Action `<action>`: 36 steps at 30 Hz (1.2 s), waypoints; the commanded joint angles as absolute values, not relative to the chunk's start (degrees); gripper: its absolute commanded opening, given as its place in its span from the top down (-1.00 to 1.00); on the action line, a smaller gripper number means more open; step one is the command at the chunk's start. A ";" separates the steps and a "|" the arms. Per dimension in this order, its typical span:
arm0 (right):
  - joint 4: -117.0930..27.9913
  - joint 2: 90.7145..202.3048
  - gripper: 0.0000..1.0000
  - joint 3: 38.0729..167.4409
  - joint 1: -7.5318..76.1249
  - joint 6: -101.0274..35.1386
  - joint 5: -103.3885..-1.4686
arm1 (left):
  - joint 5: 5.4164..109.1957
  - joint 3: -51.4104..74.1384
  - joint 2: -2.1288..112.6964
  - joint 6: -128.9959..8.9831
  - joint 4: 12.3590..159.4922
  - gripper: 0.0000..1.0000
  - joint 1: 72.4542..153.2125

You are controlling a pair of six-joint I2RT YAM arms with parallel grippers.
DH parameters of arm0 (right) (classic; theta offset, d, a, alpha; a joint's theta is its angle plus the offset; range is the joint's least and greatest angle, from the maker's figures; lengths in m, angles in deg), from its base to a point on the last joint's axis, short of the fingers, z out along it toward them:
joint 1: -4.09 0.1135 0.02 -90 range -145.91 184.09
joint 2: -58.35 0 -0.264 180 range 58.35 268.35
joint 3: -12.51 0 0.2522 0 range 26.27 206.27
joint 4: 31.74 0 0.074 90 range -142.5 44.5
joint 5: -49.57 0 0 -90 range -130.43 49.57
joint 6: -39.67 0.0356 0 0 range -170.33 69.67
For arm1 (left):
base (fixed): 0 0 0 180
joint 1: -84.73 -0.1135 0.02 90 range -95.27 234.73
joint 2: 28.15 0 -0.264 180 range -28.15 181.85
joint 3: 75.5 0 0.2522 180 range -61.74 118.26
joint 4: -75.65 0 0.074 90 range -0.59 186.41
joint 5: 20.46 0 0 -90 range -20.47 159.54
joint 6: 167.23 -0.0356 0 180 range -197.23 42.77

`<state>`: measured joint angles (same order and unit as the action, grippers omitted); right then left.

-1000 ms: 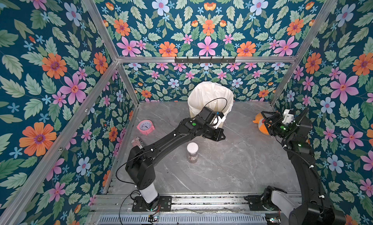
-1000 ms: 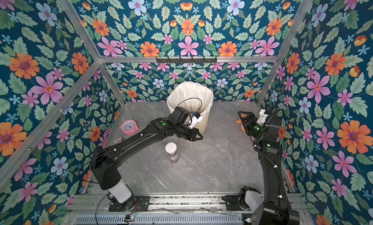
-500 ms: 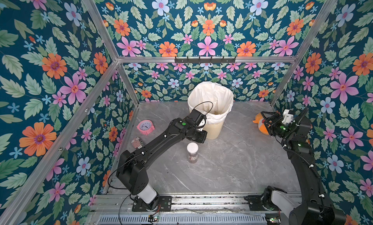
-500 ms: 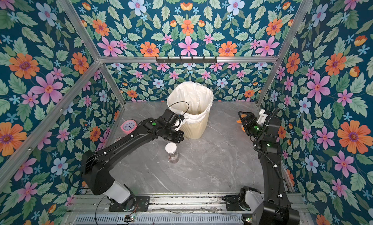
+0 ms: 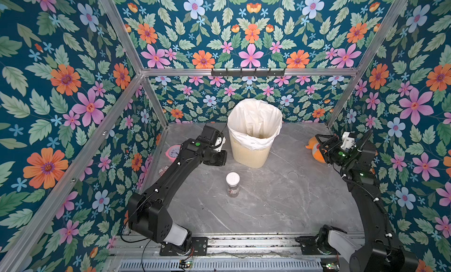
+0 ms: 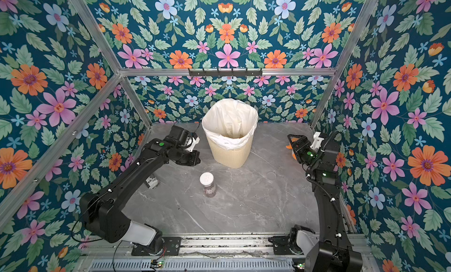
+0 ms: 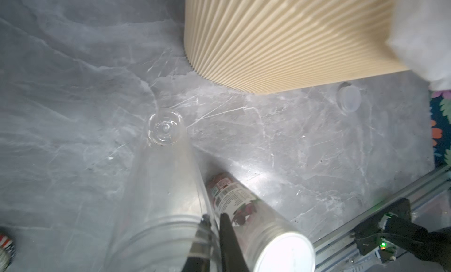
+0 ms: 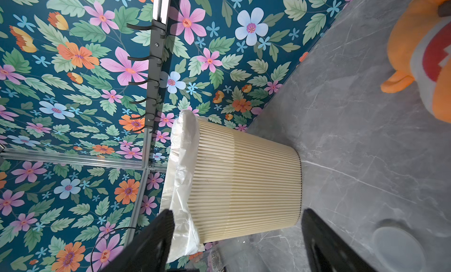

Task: Empty the moldy dried flower tea in the jars
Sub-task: Place the jar at the center of the board.

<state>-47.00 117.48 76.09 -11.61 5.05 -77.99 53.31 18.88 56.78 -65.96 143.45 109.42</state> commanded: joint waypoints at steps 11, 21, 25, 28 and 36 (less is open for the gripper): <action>-40.46 120.52 -0.65 73.27 -11.47 6.71 -81.36 | 63.55 20.37 56.26 -71.46 159.21 1.00 105.48; -37.78 120.97 -0.64 72.05 -10.65 7.76 -81.66 | 58.60 17.19 56.48 -74.21 157.45 1.00 102.37; -38.15 120.32 -0.64 71.36 -10.46 7.69 -81.34 | 57.83 16.77 57.91 -75.58 157.22 1.00 101.38; -38.40 120.05 -0.64 71.27 -10.37 7.50 -81.21 | 58.07 16.40 58.71 -75.98 156.83 1.00 100.65; -38.91 120.13 -0.65 71.27 -9.79 6.98 -81.19 | 60.58 18.19 58.20 -75.91 155.34 -0.05 98.03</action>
<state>-39.76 120.25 71.30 -9.99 7.19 -81.09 59.19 17.61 58.46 -75.62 156.19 98.65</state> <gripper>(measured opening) 0.823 0.508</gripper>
